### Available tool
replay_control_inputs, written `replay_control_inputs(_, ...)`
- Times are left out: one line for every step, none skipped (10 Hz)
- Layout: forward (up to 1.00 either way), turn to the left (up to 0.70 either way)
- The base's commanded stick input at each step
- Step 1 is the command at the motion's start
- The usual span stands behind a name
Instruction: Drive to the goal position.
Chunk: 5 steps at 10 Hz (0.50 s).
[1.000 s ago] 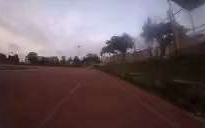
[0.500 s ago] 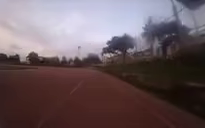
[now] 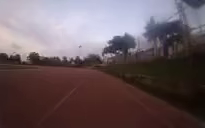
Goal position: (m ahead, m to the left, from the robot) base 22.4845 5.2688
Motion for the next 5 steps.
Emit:
replay_control_inputs(0.5,0.0)
replay_control_inputs(0.5,0.0)
replay_control_inputs(0.5,0.0)
replay_control_inputs(0.5,0.0)
replay_control_inputs(0.5,0.0)
